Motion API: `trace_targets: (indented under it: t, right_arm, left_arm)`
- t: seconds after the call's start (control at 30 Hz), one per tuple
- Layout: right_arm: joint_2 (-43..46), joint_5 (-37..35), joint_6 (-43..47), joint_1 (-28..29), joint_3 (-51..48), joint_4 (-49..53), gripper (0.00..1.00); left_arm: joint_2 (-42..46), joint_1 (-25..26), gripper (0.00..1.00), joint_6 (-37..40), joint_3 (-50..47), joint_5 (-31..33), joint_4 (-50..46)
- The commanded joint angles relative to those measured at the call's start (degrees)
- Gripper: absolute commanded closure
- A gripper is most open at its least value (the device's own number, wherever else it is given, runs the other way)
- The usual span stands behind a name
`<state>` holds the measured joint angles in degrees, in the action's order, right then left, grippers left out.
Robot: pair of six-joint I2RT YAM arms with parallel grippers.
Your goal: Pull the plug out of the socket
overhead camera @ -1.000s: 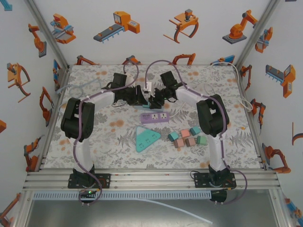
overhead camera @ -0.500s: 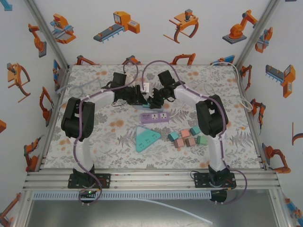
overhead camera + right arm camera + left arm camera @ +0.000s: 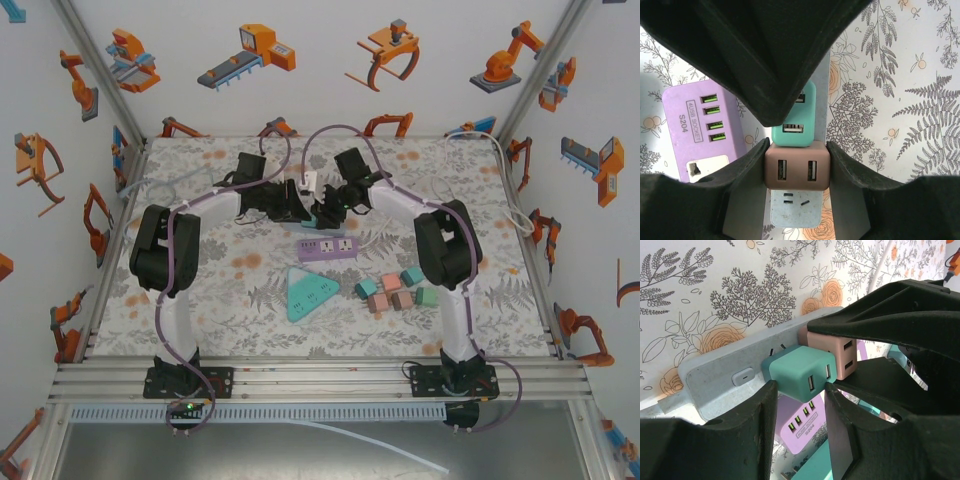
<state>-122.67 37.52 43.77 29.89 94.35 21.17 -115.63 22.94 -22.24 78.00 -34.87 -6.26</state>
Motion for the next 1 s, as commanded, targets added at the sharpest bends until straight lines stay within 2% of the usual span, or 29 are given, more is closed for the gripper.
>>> trace_targets:
  t: [0.0, 0.1, 0.17, 0.33, 0.5, 0.77, 0.97]
  right_arm:
    - [6.0, 12.4, 1.1, 1.9, 6.3, -3.2, 0.85]
    - [6.3, 8.9, 8.8, 3.3, 7.2, 3.7, 0.85]
    - [6.7, 9.0, 9.4, 3.8, 7.3, 4.4, 0.85]
    - [7.1, 11.3, 3.1, 3.5, 8.8, 2.0, 0.86]
    - [5.3, 9.9, 4.8, 3.5, 8.9, 4.2, 0.88]
    - [6.7, 10.2, 1.6, 3.1, 9.0, 2.8, 0.88]
    - [13.3, 5.0, -10.1, 2.0, 3.7, -3.5, 0.88]
  left_arm:
    - [-7.9, 0.6, 0.59, 3.0, -3.4, 12.6, -5.5]
    - [-8.0, 0.5, 0.59, 3.1, -3.0, 12.7, -5.7]
    - [-8.3, 0.5, 0.60, 3.2, -2.6, 12.8, -5.8]
    - [-8.9, 0.6, 0.60, 3.1, -2.1, 12.7, -5.8]
    - [-8.5, 0.5, 0.60, 3.3, -2.3, 12.8, -5.9]
    - [-8.2, 0.5, 0.60, 2.9, -2.3, 12.0, -5.5]
    - [-6.0, 0.5, 0.59, 2.0, -1.2, 10.7, -4.7]
